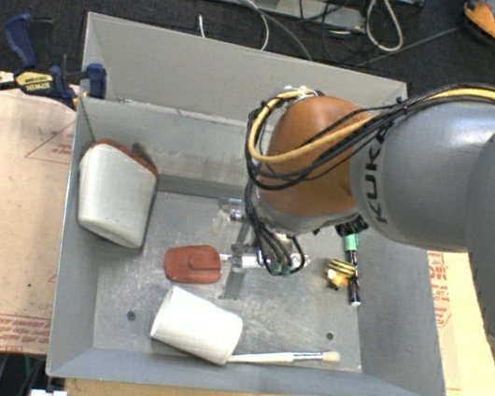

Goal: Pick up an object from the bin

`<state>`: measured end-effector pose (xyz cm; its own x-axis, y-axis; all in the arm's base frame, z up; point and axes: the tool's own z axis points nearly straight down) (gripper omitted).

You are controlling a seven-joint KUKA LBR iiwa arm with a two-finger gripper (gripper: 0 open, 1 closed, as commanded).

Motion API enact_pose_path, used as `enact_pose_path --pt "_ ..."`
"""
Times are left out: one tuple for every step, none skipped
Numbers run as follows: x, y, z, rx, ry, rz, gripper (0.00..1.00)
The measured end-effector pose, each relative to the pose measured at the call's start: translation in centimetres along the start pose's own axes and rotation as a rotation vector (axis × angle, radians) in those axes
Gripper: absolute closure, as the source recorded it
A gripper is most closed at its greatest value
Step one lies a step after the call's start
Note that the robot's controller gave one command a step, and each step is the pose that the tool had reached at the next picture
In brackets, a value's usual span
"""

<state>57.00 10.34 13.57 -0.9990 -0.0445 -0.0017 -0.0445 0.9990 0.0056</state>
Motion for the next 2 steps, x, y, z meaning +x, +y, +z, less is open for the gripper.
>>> enact_pose_path --pt "-1.0 1.2 6.6 -0.001 -0.013 -0.101 0.00" --pt "0.1 2.3 6.4 -0.004 -0.014 0.119 1.00"
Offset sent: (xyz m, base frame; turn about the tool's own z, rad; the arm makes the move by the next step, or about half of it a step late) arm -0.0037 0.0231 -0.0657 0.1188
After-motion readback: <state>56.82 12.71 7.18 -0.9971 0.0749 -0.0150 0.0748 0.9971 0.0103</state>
